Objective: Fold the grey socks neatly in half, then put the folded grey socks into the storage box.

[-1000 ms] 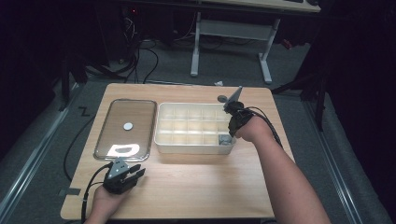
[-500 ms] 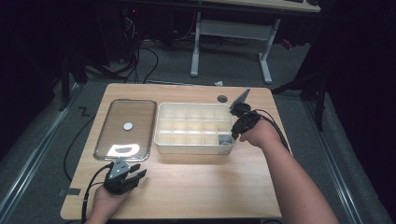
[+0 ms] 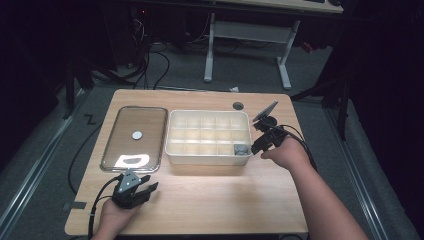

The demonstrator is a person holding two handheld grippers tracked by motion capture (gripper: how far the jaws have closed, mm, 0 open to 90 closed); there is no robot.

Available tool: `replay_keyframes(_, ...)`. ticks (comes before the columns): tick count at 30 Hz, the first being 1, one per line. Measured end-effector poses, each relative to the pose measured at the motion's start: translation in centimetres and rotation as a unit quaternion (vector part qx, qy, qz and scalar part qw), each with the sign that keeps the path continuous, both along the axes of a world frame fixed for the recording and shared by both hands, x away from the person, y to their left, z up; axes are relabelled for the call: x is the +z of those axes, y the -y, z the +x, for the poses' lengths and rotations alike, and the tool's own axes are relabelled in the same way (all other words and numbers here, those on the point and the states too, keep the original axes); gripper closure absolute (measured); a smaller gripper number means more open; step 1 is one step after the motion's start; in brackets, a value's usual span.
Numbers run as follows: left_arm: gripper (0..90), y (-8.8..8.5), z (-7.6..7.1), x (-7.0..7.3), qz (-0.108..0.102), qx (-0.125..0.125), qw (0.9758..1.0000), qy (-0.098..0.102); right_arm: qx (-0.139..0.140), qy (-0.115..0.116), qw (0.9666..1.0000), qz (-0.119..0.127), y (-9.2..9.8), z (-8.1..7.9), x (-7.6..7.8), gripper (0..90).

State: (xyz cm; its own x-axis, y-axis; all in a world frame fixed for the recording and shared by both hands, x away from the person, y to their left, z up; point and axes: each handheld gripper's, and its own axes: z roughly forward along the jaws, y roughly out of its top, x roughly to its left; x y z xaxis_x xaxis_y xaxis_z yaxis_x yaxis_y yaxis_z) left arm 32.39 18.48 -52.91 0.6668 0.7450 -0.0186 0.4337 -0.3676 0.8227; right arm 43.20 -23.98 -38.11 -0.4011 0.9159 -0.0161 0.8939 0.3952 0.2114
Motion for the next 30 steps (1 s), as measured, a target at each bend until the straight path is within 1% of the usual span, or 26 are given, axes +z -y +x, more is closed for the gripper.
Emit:
replay_keyframes(3,57.1,0.0,0.0,0.0,0.0,-0.002,1.0,0.001,0.008,0.016,0.9998,0.001,0.3,-0.8,0.0,45.3)
replay_keyframes(4,57.0,0.0,0.0,0.0,-0.001,-0.002,1.0,0.0,0.003,0.019,0.9998,0.005,0.3,-1.1,0.0,44.4)
replay_keyframes(7,56.6,-0.1,-0.1,0.0,-0.002,-0.002,1.0,0.0,0.003,0.026,0.9996,0.014,0.7,-2.0,-0.2,41.9)
replay_keyframes(9,56.5,-0.2,-0.1,0.0,-0.002,-0.001,1.0,0.001,0.005,0.033,0.9993,0.015,0.9,-2.4,-0.4,40.4)
replay_keyframes(11,56.5,-0.3,0.0,0.1,-0.006,-0.001,1.0,0.001,0.005,0.038,0.999,0.024,1.0,-2.9,-0.6,39.0)
replay_keyframes(14,56.5,-0.2,0.0,0.2,-0.004,0.001,1.0,0.003,0.002,0.054,0.9976,0.042,1.0,-3.7,-0.9,37.8)
replay_keyframes(15,56.4,-0.1,0.0,0.2,-0.003,0.001,1.0,0.004,0.002,0.06,0.9973,0.042,1.0,-3.9,-1.0,37.2)
replay_keyframes(18,55.6,0.2,0.0,0.1,0.001,0.0,1.0,0.003,0.012,0.087,0.9953,0.039,1.1,-4.6,-1.2,34.9)
replay_keyframes(21,54.5,0.2,-0.1,0.2,0.0,0.0,1.0,0.004,0.01,0.119,0.9909,0.063,1.4,-5.4,-1.5,33.6)
replay_keyframes(22,54.1,0.2,-0.1,0.2,-0.001,0.001,1.0,0.005,0.012,0.131,0.9892,0.065,1.5,-5.6,-1.7,33.5)
replay_keyframes(23,53.7,0.1,-0.1,0.2,-0.001,0.001,1.0,0.004,0.012,0.141,0.9872,0.075,1.6,-5.9,-1.9,33.7)
replay_keyframes(24,53.2,0.1,-0.1,0.3,-0.003,0.002,1.0,0.002,0.015,0.148,0.9855,0.081,1.7,-6.2,-2.2,33.6)
replay_keyframes(25,52.7,0.1,-0.1,0.3,-0.004,0.005,1.0,0.0,0.017,0.158,0.983,0.091,1.8,-6.5,-2.6,34.0)
replay_keyframes(26,52.1,0.1,0.0,0.3,-0.004,0.008,1.0,-0.002,0.014,0.162,0.9817,0.099,1.8,-6.8,-2.9,33.9)
replay_keyframes(28,51.0,0.0,-0.1,0.4,-0.008,0.01,0.9999,-0.005,0.017,0.184,0.977,0.107,1.7,-7.5,-3.8,34.2)
replay_keyframes(30,50.5,0.1,-0.2,0.5,-0.006,0.009,0.9999,-0.001,0.024,0.207,0.9718,0.11,1.5,-8.3,-4.7,34.4)
